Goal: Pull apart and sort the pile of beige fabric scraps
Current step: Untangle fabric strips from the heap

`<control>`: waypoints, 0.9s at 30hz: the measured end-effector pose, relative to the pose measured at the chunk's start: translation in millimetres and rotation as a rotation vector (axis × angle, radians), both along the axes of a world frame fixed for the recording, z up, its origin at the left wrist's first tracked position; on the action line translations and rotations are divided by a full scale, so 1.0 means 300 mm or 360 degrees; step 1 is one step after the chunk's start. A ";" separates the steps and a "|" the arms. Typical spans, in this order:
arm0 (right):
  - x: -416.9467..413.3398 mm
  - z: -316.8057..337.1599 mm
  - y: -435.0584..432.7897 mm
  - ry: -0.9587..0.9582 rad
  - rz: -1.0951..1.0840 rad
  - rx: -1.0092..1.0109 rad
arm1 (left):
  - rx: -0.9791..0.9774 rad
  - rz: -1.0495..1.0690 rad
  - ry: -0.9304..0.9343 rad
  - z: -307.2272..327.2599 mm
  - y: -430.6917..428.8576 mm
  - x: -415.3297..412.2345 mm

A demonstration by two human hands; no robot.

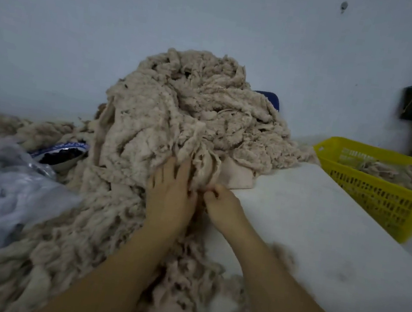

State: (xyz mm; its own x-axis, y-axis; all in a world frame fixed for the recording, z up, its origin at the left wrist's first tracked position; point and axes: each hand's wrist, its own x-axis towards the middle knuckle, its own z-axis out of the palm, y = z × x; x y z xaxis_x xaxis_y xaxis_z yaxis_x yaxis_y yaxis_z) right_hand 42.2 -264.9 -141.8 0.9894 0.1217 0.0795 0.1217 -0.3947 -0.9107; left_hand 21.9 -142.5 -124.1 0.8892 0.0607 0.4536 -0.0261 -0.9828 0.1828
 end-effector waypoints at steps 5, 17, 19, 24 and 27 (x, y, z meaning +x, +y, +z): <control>-0.074 -0.035 0.099 0.0057 0.0079 0.0144 | -0.0681 -0.0295 -0.0009 0.010 0.134 -0.041; -0.130 -0.015 0.116 0.0084 -0.0333 0.0476 | -0.1481 -0.0238 -0.0065 -0.064 0.253 -0.207; -0.143 -0.002 0.101 -0.0140 -0.0380 0.0333 | -0.1426 -0.0119 -0.0192 -0.070 0.272 -0.211; -0.238 0.005 0.219 -0.0480 0.0193 -0.0114 | -0.1324 -0.0527 -0.0293 -0.048 0.178 -0.238; -0.256 0.017 0.203 -0.0685 0.0349 -0.0344 | -0.2131 -0.0559 0.0229 -0.054 0.184 -0.237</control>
